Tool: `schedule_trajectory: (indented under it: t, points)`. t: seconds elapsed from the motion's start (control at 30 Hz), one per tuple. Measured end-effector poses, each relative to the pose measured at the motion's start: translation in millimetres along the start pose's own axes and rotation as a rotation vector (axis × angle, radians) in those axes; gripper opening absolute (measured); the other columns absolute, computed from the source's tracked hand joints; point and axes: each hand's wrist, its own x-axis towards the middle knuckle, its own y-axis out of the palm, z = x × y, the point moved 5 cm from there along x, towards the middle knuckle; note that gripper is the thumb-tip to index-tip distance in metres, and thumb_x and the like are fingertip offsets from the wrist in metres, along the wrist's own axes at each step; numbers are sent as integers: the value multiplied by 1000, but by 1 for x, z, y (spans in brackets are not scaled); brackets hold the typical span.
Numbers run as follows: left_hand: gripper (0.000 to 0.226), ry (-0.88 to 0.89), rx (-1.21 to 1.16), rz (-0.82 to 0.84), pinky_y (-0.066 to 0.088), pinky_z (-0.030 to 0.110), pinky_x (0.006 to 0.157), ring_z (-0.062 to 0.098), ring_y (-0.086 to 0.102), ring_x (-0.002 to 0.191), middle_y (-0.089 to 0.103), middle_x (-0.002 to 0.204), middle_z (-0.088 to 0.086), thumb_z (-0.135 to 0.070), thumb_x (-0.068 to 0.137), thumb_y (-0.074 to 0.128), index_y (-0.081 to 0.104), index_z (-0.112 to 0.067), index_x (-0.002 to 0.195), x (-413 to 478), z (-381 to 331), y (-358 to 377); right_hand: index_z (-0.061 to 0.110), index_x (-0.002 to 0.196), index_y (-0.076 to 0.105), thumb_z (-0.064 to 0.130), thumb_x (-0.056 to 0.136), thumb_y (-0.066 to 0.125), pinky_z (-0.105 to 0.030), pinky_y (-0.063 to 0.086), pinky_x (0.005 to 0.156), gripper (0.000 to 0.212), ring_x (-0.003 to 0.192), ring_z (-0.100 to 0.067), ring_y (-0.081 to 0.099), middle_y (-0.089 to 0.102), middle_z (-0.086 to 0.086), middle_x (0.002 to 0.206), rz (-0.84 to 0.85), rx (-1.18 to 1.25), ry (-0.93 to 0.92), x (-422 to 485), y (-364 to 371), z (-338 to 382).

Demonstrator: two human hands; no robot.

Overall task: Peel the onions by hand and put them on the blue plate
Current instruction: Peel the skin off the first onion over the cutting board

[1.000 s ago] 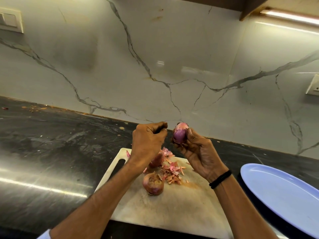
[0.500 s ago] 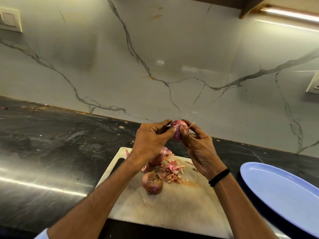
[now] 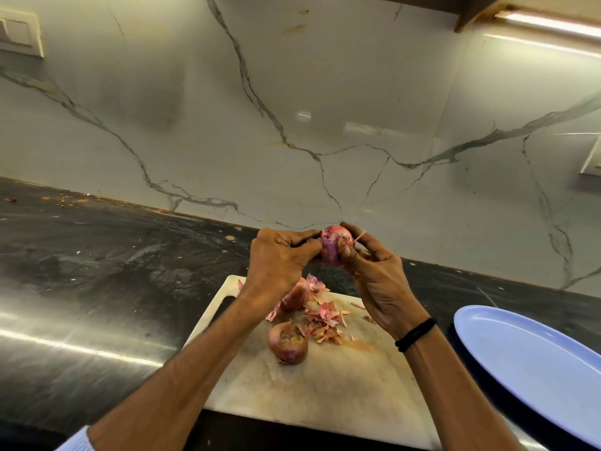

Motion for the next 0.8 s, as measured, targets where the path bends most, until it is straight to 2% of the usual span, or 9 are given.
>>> schedule_trajectory:
  t: [0.1, 0.23, 0.3, 0.43, 0.6, 0.8]
  points:
    - [22, -34, -40, 38, 62, 31, 80, 7, 74, 84, 78, 93, 0, -18, 83, 76, 76, -14, 105, 0, 1, 3, 17, 117, 72, 44, 40, 100, -30, 57, 90, 86, 118, -31, 64, 67, -17, 125, 3, -5, -13, 0, 0, 1]
    - [27, -75, -11, 35, 62, 35, 81, 10, 75, 84, 78, 95, 1, -23, 81, 78, 76, -13, 107, 0, 7, 5, 13, 122, 68, 43, 42, 100, -38, 55, 97, 91, 119, -30, 63, 68, -15, 125, 4, -23, -4, 0, -1, -1]
    - [27, -57, 2, 23, 62, 33, 80, 8, 74, 83, 78, 92, 0, -23, 81, 79, 76, -14, 106, 0, 5, 3, 12, 124, 67, 42, 44, 99, -39, 55, 97, 91, 120, -31, 63, 67, -16, 126, 5, -19, 3, 0, -1, -2]
    - [26, -11, 9, 19, 61, 26, 80, 3, 73, 84, 77, 92, -6, -21, 80, 79, 75, -19, 106, 0, -1, 2, 11, 123, 68, 38, 48, 98, -32, 56, 93, 85, 119, -31, 63, 66, -17, 127, 10, 19, 15, -2, -1, -1]
    - [25, -48, -80, -19, 60, 24, 81, 4, 74, 86, 77, 95, -2, -11, 81, 79, 76, -12, 106, 0, 0, 0, 5, 130, 61, 25, 61, 81, -30, 57, 91, 75, 119, -32, 63, 66, -19, 127, 8, 65, 27, -3, 2, 2]
    - [19, -84, -132, -31, 60, 21, 77, 5, 74, 83, 77, 88, -5, -13, 83, 77, 77, -14, 102, -1, 0, 0, 6, 128, 62, 24, 61, 80, -30, 57, 91, 72, 115, -30, 65, 67, -19, 124, -10, 60, 24, -2, 1, 1]
